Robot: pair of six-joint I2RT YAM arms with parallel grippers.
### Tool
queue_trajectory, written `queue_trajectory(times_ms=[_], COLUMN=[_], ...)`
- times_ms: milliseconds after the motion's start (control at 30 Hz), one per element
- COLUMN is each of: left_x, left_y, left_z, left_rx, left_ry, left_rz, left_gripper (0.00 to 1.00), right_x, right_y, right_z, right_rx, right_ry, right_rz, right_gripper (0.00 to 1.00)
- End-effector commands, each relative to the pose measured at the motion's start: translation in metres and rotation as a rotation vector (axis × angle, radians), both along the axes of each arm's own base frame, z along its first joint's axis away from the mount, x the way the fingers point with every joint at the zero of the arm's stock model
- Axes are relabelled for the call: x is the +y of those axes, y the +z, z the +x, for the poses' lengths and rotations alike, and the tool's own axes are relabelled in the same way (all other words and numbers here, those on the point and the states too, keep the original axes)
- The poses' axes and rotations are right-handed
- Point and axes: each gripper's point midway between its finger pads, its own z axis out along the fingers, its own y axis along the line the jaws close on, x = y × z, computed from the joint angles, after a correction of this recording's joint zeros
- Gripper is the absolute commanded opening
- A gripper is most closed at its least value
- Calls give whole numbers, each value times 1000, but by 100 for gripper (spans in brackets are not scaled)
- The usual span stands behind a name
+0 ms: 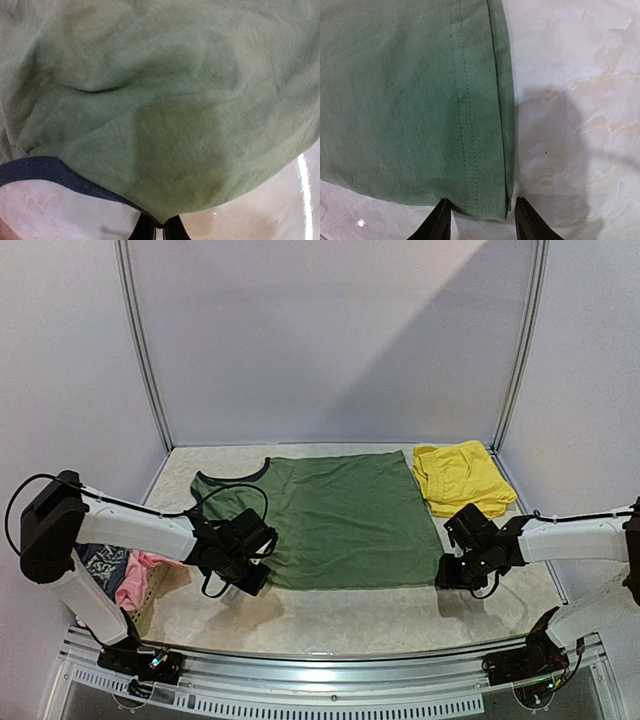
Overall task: Fold and stack the mixed laundry pile
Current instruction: Fold the flattened tank top at the center of the board.
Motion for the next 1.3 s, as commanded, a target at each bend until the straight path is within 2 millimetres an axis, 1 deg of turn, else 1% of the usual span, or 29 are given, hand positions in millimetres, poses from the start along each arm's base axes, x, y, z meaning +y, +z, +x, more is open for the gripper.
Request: queue_trajectory(times_ms=[0, 67, 167, 233, 267, 467, 567, 667, 767, 867, 967, 1133, 1267], left_x=[0, 1, 2, 3, 3, 3, 3, 3, -2, -2, 0, 6, 14], left_y=[-1, 0, 3, 7, 8, 18, 24, 32, 44, 52, 61, 71, 76], left_z=[-5, -7, -9, -12, -14, -28, -31, -31, -24, -16, -6, 15, 35], left_rx=[-4, -2, 3, 10, 19, 76, 94, 95, 77, 56, 24, -17, -43], left_ry=[-7, -7, -6, -2, -4, -2, 7, 8, 13, 22, 38, 71, 104], left_rz=[-2, -6, -7, -5, -4, -10, -19, -20, -18, 10, 52, 105, 139], left_gripper=[0, 0, 0, 0, 0, 0, 0, 0, 0, 0, 0, 0, 0], right_x=[-4, -5, -6, -7, -8, -10, -8, -6, -3, -1, 1, 5, 8], right_y=[-8, -10, -9, -7, -6, 10, 24, 41, 57, 70, 80, 99, 101], right_z=[3, 2, 3, 2, 1, -3, -1, 6, 16, 28, 38, 63, 81], right_rx=[-3, -2, -3, -1, -2, -2, -28, -72, -109, -139, -160, -211, -218], right_ry=[-10, -7, -5, -4, -4, 1, 3, 6, 6, 9, 11, 0, -6], right_rz=[-37, -44, -45, -54, -57, -49, -32, -17, -22, -40, -70, -121, -179], right_gripper=[39, 33, 17, 5, 1, 0, 0, 0, 0, 0, 0, 0, 0])
